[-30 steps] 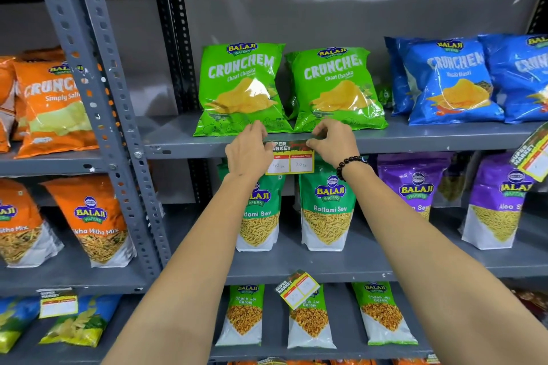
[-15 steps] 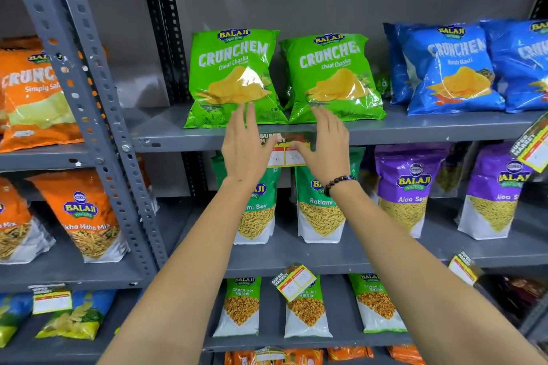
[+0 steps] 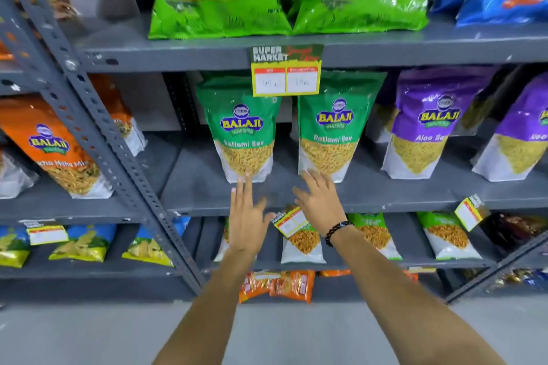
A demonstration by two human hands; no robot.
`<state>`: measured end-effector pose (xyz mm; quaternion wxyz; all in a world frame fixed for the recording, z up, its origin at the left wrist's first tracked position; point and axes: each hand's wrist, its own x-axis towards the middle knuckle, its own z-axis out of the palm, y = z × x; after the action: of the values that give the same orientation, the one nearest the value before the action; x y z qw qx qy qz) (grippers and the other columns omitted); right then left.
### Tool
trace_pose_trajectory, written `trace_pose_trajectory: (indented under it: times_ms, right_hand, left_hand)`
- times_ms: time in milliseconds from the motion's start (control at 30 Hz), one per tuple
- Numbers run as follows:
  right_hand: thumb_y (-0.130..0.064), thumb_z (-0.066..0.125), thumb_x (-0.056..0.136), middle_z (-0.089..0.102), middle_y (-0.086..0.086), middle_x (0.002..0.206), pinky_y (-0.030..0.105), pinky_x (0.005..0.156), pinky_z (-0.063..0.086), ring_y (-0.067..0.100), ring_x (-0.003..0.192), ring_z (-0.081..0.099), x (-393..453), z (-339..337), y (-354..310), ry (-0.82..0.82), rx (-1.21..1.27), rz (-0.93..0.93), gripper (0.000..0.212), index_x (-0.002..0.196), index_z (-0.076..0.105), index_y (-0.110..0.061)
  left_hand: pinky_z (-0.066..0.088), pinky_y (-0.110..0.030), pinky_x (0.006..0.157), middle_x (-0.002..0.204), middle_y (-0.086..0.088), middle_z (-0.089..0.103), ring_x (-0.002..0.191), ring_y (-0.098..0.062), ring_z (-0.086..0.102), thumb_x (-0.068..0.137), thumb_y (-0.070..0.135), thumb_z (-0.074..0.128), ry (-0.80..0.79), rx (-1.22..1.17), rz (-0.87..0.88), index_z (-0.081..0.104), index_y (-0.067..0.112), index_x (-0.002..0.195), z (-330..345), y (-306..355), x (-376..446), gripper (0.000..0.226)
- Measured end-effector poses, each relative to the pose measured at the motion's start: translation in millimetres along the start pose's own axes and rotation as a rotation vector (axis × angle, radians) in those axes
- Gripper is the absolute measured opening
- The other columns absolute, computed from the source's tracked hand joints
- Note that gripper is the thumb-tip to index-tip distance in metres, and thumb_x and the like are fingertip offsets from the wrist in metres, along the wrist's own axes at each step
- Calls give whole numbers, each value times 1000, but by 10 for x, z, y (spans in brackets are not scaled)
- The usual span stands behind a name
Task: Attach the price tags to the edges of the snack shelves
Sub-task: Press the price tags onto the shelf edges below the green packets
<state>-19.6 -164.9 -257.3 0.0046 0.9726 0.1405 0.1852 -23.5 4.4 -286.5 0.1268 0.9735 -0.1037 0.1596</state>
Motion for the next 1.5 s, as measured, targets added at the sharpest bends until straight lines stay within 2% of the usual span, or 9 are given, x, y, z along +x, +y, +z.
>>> trace_pose_trajectory:
  times_ms: [233,433,567,667,767,833,900,1000,1500]
  right_hand:
    - [-7,56,88,29,23,149,56,113,23,38,140,22,53,434,52,-244,-46,-80,19,106,63,-9]
    - [-9,84,55,68,20,111,48,85,55,35,106,63,112,456,8,-106,-50,-7,17,64,70,-11]
    - [-7,83,60,68,19,108,49,91,52,36,109,61,103,564,10,-103,38,46,15,68,70,-7]
    - [-7,62,84,53,19,130,53,113,26,35,131,39,-34,744,53,-186,224,143,10,89,67,-1]
    - [-3,57,85,53,17,130,52,116,19,33,130,39,-166,885,111,-160,343,232,9,86,66,-1]
    - [-4,60,84,56,16,126,50,114,22,34,123,46,-174,908,119,-136,399,267,6,84,66,-1]
    - [-8,63,83,57,16,121,48,109,27,35,114,49,-143,918,113,-120,415,301,7,83,66,-1]
    - [-13,62,85,58,13,118,44,101,30,34,109,48,-88,915,111,-113,408,341,10,84,66,-4]
    - [-12,60,85,59,16,104,45,97,33,34,101,50,-11,890,62,-86,443,450,8,85,62,-4]
  left_hand:
    - [2,-48,119,155,-20,3,143,-41,-1,86,36,60,-194,5,-45,69,7,85,593,-78,-26,30]
    - [-3,-42,120,156,-21,-6,144,-35,-8,92,31,53,-234,-24,-131,62,5,86,776,-75,63,28]
    - [4,-45,120,154,-22,13,144,-37,4,92,14,53,-151,-126,-146,62,-1,86,752,-115,65,18]
    - [9,-45,119,150,-21,29,143,-36,16,91,6,51,-134,-150,-74,61,-1,85,719,-215,54,14]
    - [20,-43,117,147,-15,38,139,-35,28,91,10,52,-180,-114,-17,63,1,86,704,-244,89,14]
    - [39,-44,106,145,-11,42,132,-36,40,90,15,56,-177,-89,-43,65,5,84,681,-218,127,15]
    - [53,-40,80,147,-6,41,119,-35,54,89,20,58,-183,-46,-78,67,9,82,639,-197,189,15]
    - [48,-32,60,150,-2,35,99,-30,64,87,23,60,-202,-30,-95,65,14,78,602,-204,279,14]
    - [52,-39,67,153,-3,30,87,-37,66,88,23,59,-221,-42,-116,63,12,82,543,-177,344,12]
